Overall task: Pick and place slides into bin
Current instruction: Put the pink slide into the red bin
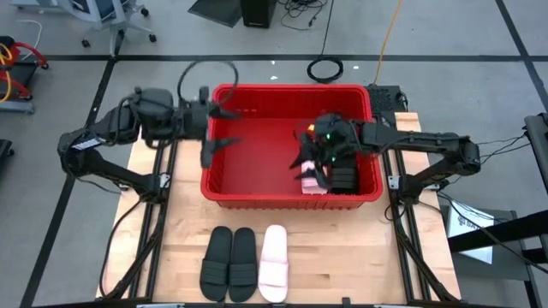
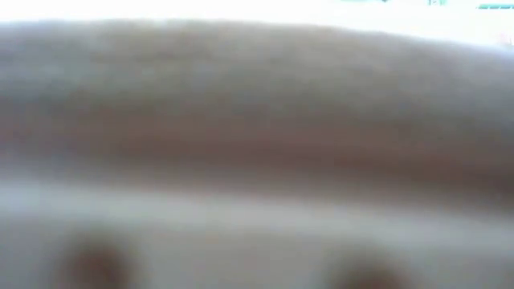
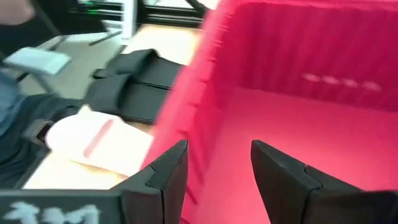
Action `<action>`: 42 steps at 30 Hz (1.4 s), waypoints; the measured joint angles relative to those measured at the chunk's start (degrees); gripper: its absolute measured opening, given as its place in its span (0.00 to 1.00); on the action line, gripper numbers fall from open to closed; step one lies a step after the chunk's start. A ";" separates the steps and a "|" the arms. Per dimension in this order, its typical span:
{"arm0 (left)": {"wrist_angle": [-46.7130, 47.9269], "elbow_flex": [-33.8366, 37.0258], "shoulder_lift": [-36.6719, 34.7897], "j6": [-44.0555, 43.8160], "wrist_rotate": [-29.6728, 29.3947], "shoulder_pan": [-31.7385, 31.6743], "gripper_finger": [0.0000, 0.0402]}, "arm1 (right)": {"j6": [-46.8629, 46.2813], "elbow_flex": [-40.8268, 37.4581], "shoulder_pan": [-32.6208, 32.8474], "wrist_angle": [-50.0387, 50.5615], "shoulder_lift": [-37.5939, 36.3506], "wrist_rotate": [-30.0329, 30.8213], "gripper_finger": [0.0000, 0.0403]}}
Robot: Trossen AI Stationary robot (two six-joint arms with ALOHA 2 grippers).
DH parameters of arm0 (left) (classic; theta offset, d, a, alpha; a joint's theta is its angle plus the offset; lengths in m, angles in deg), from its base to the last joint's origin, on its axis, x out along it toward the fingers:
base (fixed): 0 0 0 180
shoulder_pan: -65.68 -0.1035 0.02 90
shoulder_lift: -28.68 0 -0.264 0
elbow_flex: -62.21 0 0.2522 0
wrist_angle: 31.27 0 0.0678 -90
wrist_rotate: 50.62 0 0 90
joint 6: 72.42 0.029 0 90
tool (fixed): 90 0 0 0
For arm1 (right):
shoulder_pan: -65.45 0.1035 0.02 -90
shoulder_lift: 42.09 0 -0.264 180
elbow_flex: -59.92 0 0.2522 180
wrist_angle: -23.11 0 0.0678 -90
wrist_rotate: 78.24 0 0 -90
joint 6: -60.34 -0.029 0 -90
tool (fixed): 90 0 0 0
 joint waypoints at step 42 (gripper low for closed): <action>-18.82 11.85 16.48 -12.67 -34.20 44.90 0.60 | -20.68 -22.71 35.20 -45.96 3.10 17.55 0.39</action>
